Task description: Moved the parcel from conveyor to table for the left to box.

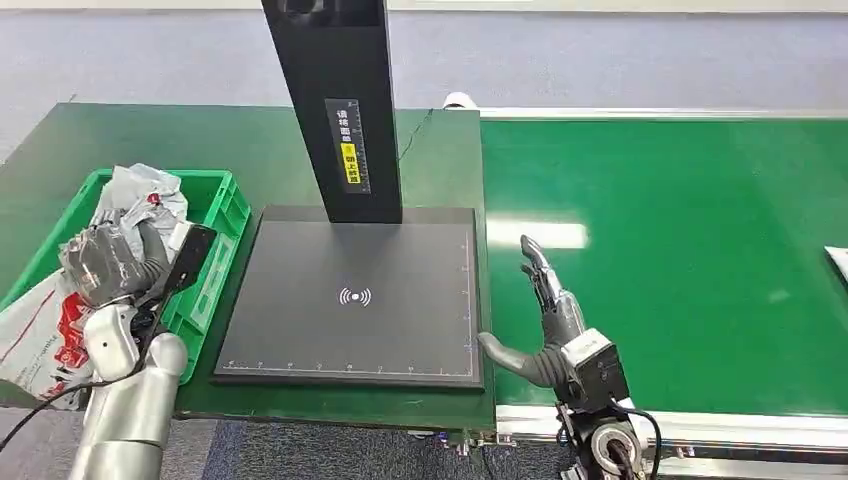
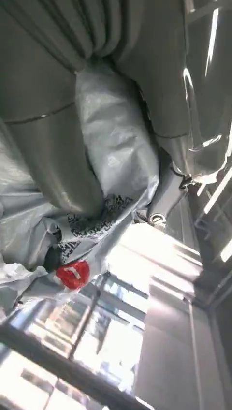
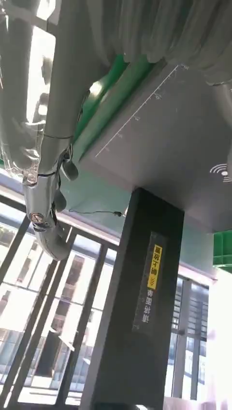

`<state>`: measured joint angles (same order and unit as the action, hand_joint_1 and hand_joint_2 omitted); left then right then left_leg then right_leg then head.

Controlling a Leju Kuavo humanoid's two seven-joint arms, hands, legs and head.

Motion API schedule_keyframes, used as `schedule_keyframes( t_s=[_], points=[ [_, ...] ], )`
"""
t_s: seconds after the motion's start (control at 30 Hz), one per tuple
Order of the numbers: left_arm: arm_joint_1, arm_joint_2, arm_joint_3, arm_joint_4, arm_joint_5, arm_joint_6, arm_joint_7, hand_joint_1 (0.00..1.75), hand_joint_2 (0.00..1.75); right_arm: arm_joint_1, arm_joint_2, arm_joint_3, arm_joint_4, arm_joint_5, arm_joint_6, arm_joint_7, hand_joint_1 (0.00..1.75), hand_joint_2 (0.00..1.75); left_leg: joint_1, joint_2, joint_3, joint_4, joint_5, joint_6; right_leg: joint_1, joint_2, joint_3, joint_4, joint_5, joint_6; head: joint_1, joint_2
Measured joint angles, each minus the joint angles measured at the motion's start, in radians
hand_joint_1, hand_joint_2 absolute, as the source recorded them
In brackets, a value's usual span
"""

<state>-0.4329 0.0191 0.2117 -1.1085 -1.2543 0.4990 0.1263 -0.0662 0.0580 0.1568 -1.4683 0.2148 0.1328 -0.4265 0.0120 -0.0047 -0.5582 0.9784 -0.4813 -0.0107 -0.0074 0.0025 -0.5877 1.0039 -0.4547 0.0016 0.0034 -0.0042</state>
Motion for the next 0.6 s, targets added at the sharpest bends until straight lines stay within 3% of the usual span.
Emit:
schedule_keyframes(
  t_s=[0.03,0.37,0.5,0.6],
  points=[
    [-0.005,0.002,0.005,0.020,-0.002,-0.001,0.002,0.02,0.00,-0.001,0.000,0.000,0.000,0.000,0.000,0.000,0.00,1.75,0.000,0.000,0.000,0.000,0.000,0.000,0.000,0.000,0.000,0.000,0.000,0.000,0.000,0.000],
    [-0.021,0.001,0.016,0.103,-0.006,0.108,-0.052,0.00,0.00,-0.011,0.002,0.002,0.001,-0.002,0.007,0.008,0.00,1.75,0.000,0.000,0.000,0.000,0.000,0.000,0.000,0.000,0.000,0.000,0.000,0.000,0.000,0.000],
    [-0.006,-0.010,0.024,0.063,0.056,0.124,-0.171,0.00,0.00,-0.010,0.002,0.006,0.001,-0.002,0.009,0.014,0.00,1.75,0.000,0.000,0.000,0.000,0.000,0.000,0.000,0.000,0.000,0.000,0.000,0.000,0.000,0.000],
    [0.012,-0.057,0.076,-0.021,0.104,0.126,-0.376,0.00,0.00,-0.010,0.002,0.007,0.002,-0.008,-0.003,0.017,0.00,1.75,0.000,0.000,0.000,0.000,0.000,0.000,0.000,0.000,0.000,0.000,0.000,0.000,0.000,0.000]
  ],
)
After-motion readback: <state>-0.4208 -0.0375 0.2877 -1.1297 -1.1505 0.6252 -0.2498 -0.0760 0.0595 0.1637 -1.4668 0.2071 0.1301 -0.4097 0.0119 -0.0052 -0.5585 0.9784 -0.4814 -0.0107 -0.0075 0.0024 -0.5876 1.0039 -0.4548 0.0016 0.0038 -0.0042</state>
